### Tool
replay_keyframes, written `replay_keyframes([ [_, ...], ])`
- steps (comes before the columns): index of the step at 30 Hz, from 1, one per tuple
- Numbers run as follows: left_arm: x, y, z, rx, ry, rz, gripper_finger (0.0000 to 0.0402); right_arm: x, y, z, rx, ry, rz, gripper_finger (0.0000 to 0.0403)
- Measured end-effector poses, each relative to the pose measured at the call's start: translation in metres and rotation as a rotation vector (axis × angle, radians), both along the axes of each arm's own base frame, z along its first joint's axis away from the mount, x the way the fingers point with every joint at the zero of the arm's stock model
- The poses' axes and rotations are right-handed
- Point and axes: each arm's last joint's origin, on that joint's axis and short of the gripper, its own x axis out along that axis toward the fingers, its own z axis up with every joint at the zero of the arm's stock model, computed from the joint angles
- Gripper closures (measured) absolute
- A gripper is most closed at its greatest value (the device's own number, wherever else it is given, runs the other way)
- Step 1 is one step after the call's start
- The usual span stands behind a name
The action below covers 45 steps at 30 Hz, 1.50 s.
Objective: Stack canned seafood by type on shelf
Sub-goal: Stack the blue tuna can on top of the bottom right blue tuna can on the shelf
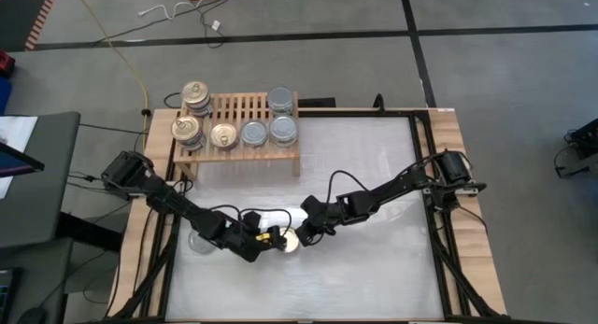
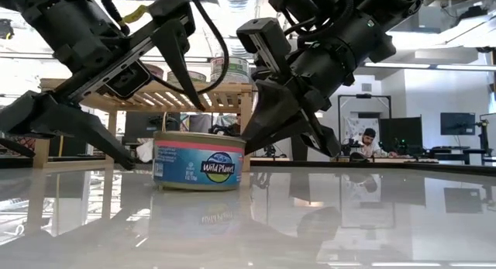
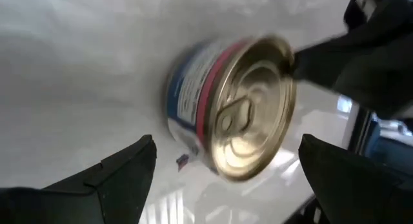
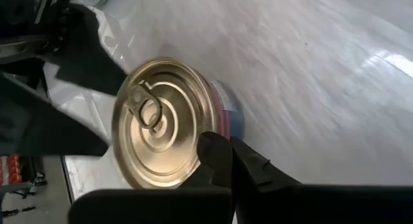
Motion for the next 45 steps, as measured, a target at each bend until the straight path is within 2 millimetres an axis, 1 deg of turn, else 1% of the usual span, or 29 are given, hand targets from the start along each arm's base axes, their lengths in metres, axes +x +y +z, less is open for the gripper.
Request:
replay_keyframes([
  [2,0.002,-0.001,0.001,-0.033,-0.007,-0.024,0.0036,-0.001,0.0,-0.001,0.001,0.01,-0.003,0.0386],
  [8,0.002,0.0,0.001,-0.037,-0.006,-0.02,0.0036,-0.001,0.0,-0.001,-0.002,0.014,0.001,0.0386],
  [10,0.006,-0.002,-0.004,-0.044,-0.016,-0.017,0.0036,-0.002,0.0,-0.002,-0.004,0.026,0.002,0.0386],
  [13,0.014,-0.006,-0.02,-0.063,-0.022,-0.029,0.0036,-0.006,-0.001,-0.009,-0.01,0.084,0.005,0.0386],
  [17,0.024,-0.011,-0.034,-0.118,-0.072,-0.013,0.0036,-0.005,0.0,-0.006,-0.006,0.073,0.005,0.0386],
  [20,0.026,-0.013,-0.036,-0.123,-0.09,-0.022,0.0036,-0.007,0.001,-0.007,-0.013,0.091,0.012,0.0386],
  [23,0.026,-0.012,-0.036,-0.107,-0.089,-0.025,0.0036,-0.01,0.001,-0.002,-0.021,0.094,0.02,0.0381],
  [27,0.026,-0.012,-0.036,-0.093,-0.088,-0.031,0.0036,-0.012,-0.004,0.01,-0.049,0.074,0.033,0.0356],
  [30,0.026,-0.012,-0.036,-0.083,-0.091,-0.04,0.0036,-0.011,-0.006,0.021,-0.056,0.028,0.03,0.0338],
  [33,0.027,-0.013,-0.036,-0.077,-0.099,-0.049,0.0036,-0.008,-0.005,0.025,-0.06,-0.029,0.035,0.0318],
  [36,0.027,-0.013,-0.035,-0.058,-0.108,-0.067,0.0036,-0.004,-0.002,0.025,-0.056,-0.074,0.041,0.0292],
  [42,0.027,-0.013,-0.035,-0.062,-0.11,-0.067,0.0036,-0.002,-0.002,0.019,-0.059,-0.063,0.038,0.023],
  [45,0.025,-0.015,-0.037,-0.073,-0.093,-0.069,0.0036,0.0,-0.002,0.014,-0.058,-0.068,0.038,0.0208],
])
